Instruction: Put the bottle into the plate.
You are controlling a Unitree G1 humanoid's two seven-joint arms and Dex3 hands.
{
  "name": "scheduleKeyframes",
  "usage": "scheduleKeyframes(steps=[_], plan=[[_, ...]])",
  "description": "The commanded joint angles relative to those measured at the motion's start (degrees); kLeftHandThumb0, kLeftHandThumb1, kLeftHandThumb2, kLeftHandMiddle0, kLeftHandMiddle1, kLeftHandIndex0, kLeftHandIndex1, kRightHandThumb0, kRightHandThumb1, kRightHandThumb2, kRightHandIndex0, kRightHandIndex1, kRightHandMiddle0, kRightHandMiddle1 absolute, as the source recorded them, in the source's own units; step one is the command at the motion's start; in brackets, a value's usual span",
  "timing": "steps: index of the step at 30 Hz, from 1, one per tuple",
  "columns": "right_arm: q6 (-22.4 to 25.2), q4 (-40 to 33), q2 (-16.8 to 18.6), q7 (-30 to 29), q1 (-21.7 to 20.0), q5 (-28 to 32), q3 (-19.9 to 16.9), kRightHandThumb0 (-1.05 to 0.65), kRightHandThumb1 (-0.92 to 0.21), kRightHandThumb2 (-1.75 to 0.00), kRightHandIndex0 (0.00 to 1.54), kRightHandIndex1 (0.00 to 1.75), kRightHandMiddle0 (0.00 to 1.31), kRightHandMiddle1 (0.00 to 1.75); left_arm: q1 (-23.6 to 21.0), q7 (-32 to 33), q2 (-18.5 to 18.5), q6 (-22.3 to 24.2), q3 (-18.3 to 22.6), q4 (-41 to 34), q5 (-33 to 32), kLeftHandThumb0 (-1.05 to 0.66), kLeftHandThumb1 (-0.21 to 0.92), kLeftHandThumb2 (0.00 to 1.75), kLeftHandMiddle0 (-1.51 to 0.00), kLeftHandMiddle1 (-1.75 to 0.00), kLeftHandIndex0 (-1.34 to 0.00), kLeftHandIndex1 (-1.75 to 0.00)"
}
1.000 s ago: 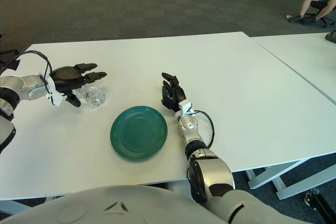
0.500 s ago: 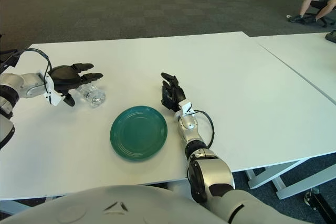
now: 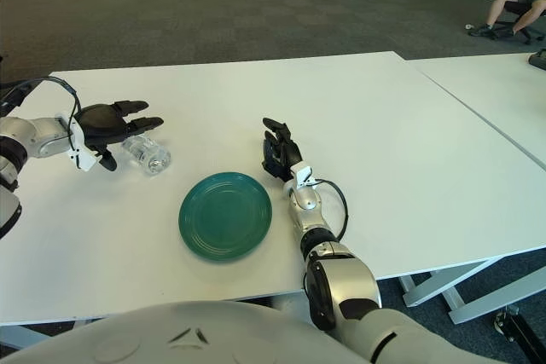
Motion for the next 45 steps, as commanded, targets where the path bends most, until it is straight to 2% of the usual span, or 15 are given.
scheduleKeyframes(steps=[1, 10, 18, 28, 45], plan=[[0.8, 1.9, -0.3, -0.4, 2.7, 0.0, -0.1, -0.71, -0.92, -0.82, 0.25, 0.01, 0.0, 0.66, -2.2, 1.5, -0.6, 0.7, -0.2, 0.5, 0.2, -1.02, 0.88, 0.02, -0.11, -0.01, 0.0, -0.12], [0.6, 1.9, -0.4, -0.4, 2.8, 0.1, -0.1, -0.7, -0.92, -0.82, 0.25, 0.01, 0.0, 0.67, -2.5, 2.2, -1.7, 1.4, 0.6, 1.6, -1.0, -1.0, 0.88, 0.02, -0.15, -0.02, 0.0, -0.19], [1.1, 1.8, -0.7, -0.7, 2.8, -0.1, 0.0, -0.7, -0.92, -0.81, 0.25, 0.01, 0.0, 0.67, -2.0, 2.0, -5.3, 4.9, 0.5, 4.0, -1.4, -1.01, 0.88, 0.01, -0.15, -0.01, 0.0, -0.21], [0.1, 1.5, -0.6, -0.4, 3.3, 0.3, -0.3, -0.72, -0.92, -0.81, 0.25, 0.0, 0.0, 0.66, -1.6, 3.0, -6.3, 4.9, 0.4, 4.2, -1.5, -1.0, 0.86, 0.01, -0.16, -0.01, 0.0, -0.27], [0.1, 1.0, -0.8, -1.6, 3.8, -0.3, 0.0, -0.71, -0.92, -0.83, 0.25, 0.0, 0.0, 0.65, -0.8, 0.8, -9.0, 6.7, -0.6, 5.2, -1.2, -1.02, 0.88, 0.01, -0.15, 0.0, 0.0, -0.2]])
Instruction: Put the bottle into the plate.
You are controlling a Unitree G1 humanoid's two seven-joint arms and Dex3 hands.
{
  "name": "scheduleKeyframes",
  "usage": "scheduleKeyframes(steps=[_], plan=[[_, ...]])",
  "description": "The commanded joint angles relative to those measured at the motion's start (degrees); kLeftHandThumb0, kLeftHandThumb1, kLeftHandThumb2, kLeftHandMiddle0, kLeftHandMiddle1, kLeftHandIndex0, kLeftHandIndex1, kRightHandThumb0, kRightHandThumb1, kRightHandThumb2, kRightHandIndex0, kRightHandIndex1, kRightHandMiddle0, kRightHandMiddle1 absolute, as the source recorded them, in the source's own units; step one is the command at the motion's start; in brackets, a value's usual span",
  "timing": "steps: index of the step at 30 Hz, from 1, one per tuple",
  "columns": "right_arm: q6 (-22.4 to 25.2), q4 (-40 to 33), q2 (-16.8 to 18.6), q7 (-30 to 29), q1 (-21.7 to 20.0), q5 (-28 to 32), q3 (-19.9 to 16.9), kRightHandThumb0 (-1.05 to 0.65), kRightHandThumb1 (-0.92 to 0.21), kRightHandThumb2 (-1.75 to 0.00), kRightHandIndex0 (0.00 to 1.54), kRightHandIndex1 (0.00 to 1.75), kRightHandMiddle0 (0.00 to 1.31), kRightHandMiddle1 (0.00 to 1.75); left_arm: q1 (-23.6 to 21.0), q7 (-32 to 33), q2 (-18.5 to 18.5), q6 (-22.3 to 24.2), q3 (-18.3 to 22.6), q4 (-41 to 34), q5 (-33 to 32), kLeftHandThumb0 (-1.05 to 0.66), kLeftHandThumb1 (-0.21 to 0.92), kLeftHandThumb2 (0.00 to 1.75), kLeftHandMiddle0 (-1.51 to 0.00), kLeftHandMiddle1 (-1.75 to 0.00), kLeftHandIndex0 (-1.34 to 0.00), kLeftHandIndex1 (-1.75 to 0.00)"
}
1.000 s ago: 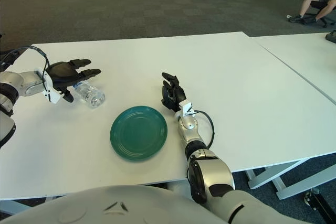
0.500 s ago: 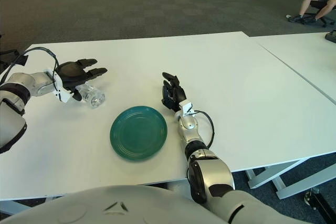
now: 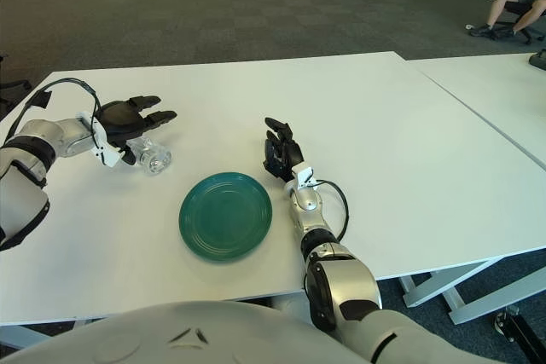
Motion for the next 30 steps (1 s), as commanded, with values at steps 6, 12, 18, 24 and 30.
scheduleKeyframes(steps=[6, 12, 18, 24, 30], plan=[[1.1, 1.2, -0.9, -0.8, 3.6, -0.1, 0.0, -0.7, -0.92, -0.82, 0.25, 0.0, 0.0, 0.65, 0.7, -2.2, -1.3, 0.5, -0.6, 0.7, -0.5, -1.02, 0.88, 0.01, -0.16, 0.0, 0.0, -0.22], [3.6, 0.8, -1.0, -1.9, 3.5, -0.1, -0.1, -0.68, -0.92, -0.8, 0.25, 0.0, 0.0, 0.65, 1.0, -2.8, -1.2, 0.6, -1.1, 1.0, -0.2, -1.01, 0.87, 0.01, -0.16, 0.0, 0.0, -0.24], [5.2, 0.0, -1.0, -3.3, 3.6, -0.7, 0.4, -0.67, -0.92, -0.76, 0.26, 0.01, 0.0, 0.61, 0.8, -3.5, -0.9, 0.3, -2.2, 1.0, 0.4, -1.01, 0.88, 0.01, -0.19, -0.01, 0.0, -0.25], [5.9, -0.8, -0.7, -3.8, 3.6, -0.6, 0.8, -0.67, -0.92, -0.74, 0.26, 0.01, 0.0, 0.6, 0.7, -3.3, -0.6, 0.6, -3.4, 1.0, 0.9, -1.02, 0.88, 0.01, -0.2, -0.02, 0.0, -0.28], [6.5, -1.1, -0.6, -3.6, 3.7, -0.1, 0.7, -0.67, -0.92, -0.72, 0.27, 0.01, 0.0, 0.61, 1.0, -2.5, -0.2, 0.7, -4.1, 0.9, 1.1, -1.01, 0.88, 0.01, -0.21, -0.02, 0.0, -0.3]])
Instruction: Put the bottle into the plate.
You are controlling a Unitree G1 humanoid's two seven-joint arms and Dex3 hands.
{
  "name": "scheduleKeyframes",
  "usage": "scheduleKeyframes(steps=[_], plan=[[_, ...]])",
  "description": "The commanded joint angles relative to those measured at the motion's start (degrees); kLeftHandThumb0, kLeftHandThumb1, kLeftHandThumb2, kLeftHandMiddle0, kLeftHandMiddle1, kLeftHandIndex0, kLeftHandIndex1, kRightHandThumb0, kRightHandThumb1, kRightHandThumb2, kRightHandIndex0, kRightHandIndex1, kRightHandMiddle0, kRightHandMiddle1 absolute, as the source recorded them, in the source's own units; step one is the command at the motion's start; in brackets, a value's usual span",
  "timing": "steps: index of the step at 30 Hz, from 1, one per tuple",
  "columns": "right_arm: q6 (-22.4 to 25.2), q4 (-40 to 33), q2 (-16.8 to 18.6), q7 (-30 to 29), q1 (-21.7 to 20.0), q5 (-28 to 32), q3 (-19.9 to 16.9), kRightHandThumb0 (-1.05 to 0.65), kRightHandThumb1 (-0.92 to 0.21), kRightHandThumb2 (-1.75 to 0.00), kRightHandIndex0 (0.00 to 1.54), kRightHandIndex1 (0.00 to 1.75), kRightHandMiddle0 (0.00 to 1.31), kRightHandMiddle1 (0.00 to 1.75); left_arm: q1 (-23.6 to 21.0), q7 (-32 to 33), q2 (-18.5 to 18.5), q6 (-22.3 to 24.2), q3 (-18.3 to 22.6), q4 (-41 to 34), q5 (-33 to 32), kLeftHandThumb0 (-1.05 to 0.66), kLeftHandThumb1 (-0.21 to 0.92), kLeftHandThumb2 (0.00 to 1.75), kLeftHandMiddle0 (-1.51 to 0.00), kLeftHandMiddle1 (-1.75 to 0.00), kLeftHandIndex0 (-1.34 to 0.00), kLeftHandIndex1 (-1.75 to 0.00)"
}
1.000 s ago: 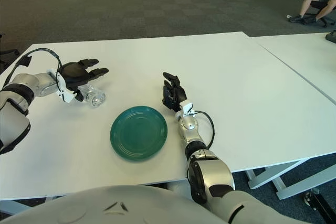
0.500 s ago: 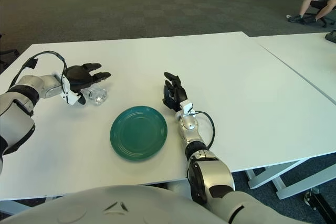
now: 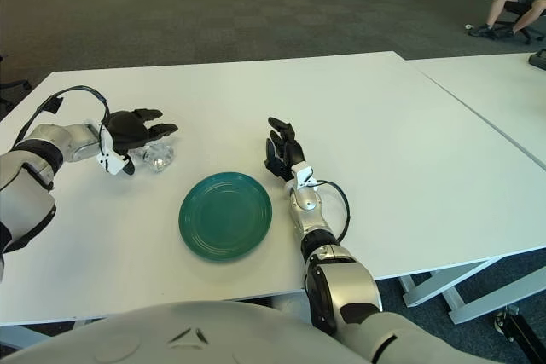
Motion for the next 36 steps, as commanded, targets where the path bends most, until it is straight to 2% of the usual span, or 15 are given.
scheduleKeyframes(steps=[1, 23, 36], plan=[[2.4, 1.6, -0.5, -0.1, 2.8, 0.3, -0.3, -0.67, -0.92, -0.71, 0.27, 0.01, 0.0, 0.61, 0.5, 0.4, 0.6, 0.5, -0.5, 0.1, 0.3, -1.01, 0.88, 0.01, -0.21, -0.02, 0.0, -0.31], [-3.2, 2.6, -1.0, 3.4, 3.1, 1.0, -0.8, -0.7, -0.92, -0.79, 0.26, 0.0, 0.0, 0.68, 0.8, -0.4, 0.4, 0.9, -0.5, 0.2, -0.4, -1.0, 0.87, 0.0, -0.22, -0.01, 0.0, -0.34], [-3.6, 2.5, -1.6, 4.0, 3.3, 0.5, -0.6, -0.72, -0.92, -0.81, 0.26, 0.0, 0.0, 0.67, 1.2, -2.5, -0.5, 2.4, 0.6, 0.7, -1.9, -0.92, 0.84, 0.0, -0.23, -0.01, 0.0, -0.31]])
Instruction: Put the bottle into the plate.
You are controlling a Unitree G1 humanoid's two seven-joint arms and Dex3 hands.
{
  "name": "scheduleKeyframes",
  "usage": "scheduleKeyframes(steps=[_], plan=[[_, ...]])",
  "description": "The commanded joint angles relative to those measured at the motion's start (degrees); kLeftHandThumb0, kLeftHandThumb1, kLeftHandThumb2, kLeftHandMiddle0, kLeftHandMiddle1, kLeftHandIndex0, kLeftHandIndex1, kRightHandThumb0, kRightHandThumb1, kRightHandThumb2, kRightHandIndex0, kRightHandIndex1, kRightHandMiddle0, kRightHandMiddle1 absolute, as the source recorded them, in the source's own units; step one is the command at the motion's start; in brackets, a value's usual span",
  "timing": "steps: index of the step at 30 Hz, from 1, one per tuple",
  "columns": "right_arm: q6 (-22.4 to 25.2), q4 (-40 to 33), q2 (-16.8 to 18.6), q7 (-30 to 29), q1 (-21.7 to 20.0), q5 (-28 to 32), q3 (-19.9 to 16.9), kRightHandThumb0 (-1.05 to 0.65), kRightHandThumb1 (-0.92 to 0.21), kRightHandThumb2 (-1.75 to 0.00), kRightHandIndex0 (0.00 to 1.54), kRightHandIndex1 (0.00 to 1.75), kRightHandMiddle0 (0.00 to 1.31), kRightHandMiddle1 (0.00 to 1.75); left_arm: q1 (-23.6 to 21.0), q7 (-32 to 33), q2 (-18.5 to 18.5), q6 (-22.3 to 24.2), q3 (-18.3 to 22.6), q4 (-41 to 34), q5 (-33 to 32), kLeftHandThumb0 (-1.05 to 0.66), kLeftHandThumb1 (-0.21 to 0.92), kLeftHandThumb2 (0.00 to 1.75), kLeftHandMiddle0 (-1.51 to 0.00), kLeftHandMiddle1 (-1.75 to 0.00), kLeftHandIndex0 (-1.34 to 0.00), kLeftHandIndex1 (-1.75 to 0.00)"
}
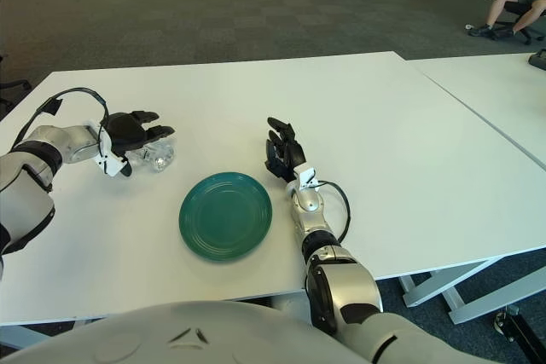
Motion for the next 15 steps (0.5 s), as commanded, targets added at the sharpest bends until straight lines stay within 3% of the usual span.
scheduleKeyframes(steps=[1, 10, 15], plan=[[-0.4, 1.9, -1.5, 0.1, 3.1, -0.3, 0.1, -0.72, -0.92, -0.81, 0.25, 0.0, 0.0, 0.67, 0.9, -1.3, -0.6, 1.1, 1.0, 0.5, -1.4, -0.91, 0.83, 0.0, -0.23, -0.01, 0.0, -0.31], [1.0, 1.9, -2.2, 0.3, 3.0, -0.3, 0.4, -0.73, -0.92, -0.81, 0.24, 0.0, 0.0, 0.64, 1.7, -3.2, -2.1, 3.4, 1.8, 0.7, -2.8, -0.88, 0.83, 0.0, -0.26, -0.02, 0.0, -0.29], [0.4, 1.9, -1.9, 1.2, 3.1, 0.8, -0.3, -0.71, -0.92, -0.8, 0.24, 0.0, 0.0, 0.63, 1.8, -2.9, -2.5, 4.5, 1.6, 0.8, -2.6, -0.84, 0.83, 0.0, -0.36, -0.05, 0.0, -0.58]])
